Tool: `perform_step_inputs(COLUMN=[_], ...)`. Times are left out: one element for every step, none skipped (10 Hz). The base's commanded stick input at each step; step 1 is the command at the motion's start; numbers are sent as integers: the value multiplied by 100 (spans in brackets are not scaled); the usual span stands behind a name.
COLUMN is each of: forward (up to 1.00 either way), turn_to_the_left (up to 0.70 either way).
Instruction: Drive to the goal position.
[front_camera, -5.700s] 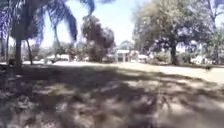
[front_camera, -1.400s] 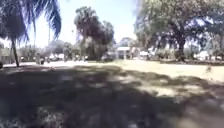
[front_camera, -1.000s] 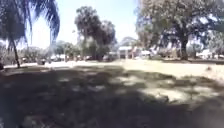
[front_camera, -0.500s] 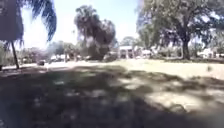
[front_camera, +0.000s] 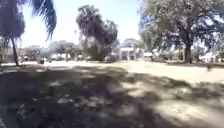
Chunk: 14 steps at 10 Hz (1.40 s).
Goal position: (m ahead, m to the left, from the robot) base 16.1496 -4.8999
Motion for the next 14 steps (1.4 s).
perform_step_inputs(forward=[70,70,70,70,70,70,70,70,70,70,70,70,70,70], turn_to_the_left=[-35,-23,0,0,0,0,0,0,0,0,0,-35,-35,-35])
